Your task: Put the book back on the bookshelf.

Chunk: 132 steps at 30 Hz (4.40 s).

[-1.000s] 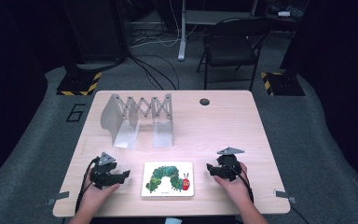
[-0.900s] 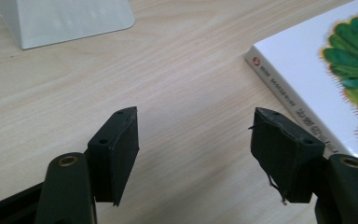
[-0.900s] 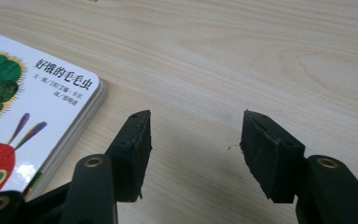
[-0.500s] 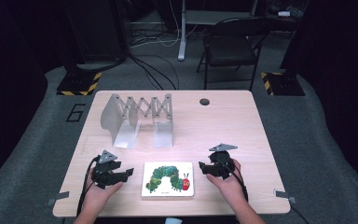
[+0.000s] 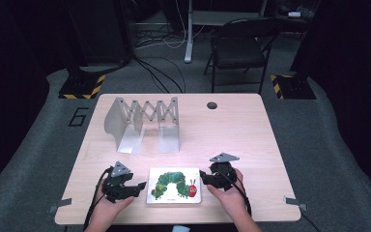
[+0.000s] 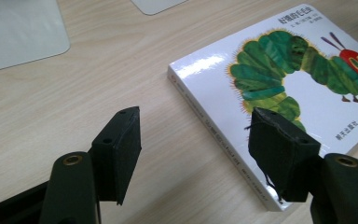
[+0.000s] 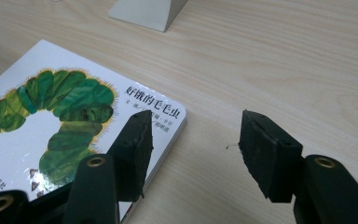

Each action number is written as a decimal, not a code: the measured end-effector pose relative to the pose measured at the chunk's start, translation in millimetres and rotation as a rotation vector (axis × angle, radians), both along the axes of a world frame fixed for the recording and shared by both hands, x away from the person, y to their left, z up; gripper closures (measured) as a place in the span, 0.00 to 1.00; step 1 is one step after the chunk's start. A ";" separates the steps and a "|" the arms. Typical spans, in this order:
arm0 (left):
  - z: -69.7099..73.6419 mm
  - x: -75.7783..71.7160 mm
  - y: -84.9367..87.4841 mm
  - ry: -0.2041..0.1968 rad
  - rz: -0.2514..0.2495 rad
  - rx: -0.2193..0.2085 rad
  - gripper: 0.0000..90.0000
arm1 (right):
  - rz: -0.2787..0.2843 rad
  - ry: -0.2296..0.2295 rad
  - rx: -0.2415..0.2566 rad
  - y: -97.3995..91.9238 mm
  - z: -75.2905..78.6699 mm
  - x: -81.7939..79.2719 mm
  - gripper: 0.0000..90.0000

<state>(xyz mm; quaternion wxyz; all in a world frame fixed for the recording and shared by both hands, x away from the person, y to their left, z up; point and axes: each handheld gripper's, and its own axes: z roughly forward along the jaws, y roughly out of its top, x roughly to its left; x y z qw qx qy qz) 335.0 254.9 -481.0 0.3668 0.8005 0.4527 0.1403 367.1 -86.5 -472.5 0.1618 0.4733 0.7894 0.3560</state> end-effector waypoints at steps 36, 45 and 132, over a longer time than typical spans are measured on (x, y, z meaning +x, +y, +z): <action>-19.9 -0.7 -18.6 0.027 -0.133 0.022 0.31 | 0.073 0.068 0.029 16.6 -28.4 10.2 0.43; -22.1 -5.2 -22.4 0.017 -0.155 0.033 0.30 | 0.085 0.083 0.021 23.2 -32.3 12.8 0.40; -42.9 -32.6 -56.9 -0.029 -0.165 0.118 0.16 | 0.060 0.165 0.060 26.3 -35.5 33.4 0.40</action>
